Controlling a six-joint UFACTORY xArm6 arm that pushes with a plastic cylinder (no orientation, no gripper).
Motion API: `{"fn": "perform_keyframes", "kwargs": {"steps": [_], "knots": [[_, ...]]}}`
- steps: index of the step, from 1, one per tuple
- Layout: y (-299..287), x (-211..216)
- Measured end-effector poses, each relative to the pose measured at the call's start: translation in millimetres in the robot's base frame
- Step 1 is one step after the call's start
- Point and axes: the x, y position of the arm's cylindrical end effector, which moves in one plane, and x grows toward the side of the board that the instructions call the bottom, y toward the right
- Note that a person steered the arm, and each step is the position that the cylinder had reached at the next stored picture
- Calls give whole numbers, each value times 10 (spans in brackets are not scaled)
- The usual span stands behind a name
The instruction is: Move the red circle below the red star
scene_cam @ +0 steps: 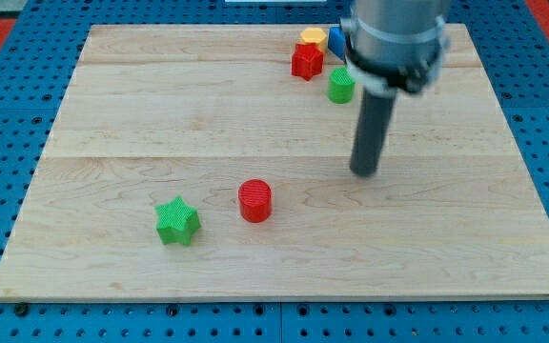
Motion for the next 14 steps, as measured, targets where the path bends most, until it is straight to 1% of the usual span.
{"fn": "perform_keyframes", "kwargs": {"steps": [1, 2, 3, 4, 5, 6, 7, 8, 9, 10, 11, 12, 13, 14], "knots": [[-637, 457], [-1012, 399], [-1369, 241], [-1423, 91], [-1802, 29], [-1968, -259], [-1330, -307], [-1046, 147], [-689, 81], [-842, -488], [-934, -347], [-1297, -124], [-1642, -565], [-1267, -1042]]}}
